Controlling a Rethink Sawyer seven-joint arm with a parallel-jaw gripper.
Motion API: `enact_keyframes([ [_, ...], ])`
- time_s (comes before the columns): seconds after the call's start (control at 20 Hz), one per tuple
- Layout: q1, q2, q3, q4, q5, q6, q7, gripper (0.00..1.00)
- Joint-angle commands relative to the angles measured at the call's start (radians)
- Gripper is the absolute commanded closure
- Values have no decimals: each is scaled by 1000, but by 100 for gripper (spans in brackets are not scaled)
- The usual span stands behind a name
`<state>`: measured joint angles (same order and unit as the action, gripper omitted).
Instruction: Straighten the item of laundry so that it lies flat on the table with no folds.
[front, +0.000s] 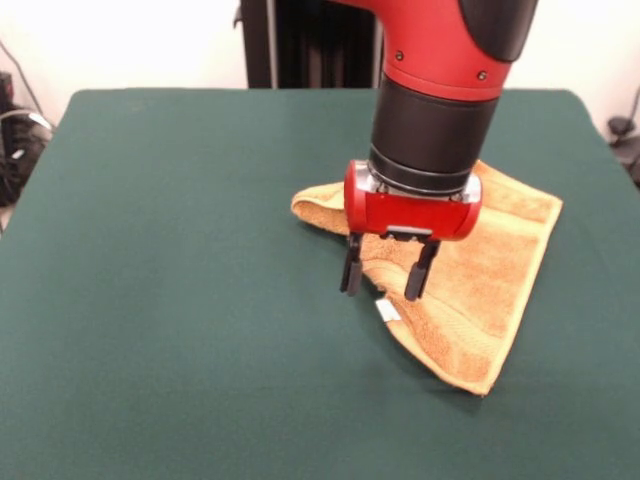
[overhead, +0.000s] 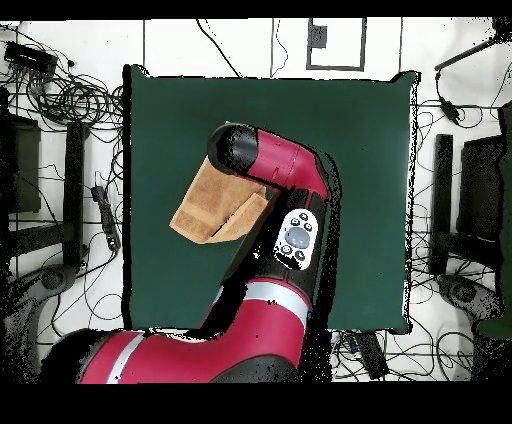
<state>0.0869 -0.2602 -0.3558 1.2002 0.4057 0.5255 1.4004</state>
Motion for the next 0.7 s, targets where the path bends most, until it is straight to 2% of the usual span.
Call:
enact_keyframes([
  [0.05, 11, 13, 137, 137, 29, -31, 261, 0],
  [0.7, 4, 15, 138, 138, 12, -52, 238, 0],
])
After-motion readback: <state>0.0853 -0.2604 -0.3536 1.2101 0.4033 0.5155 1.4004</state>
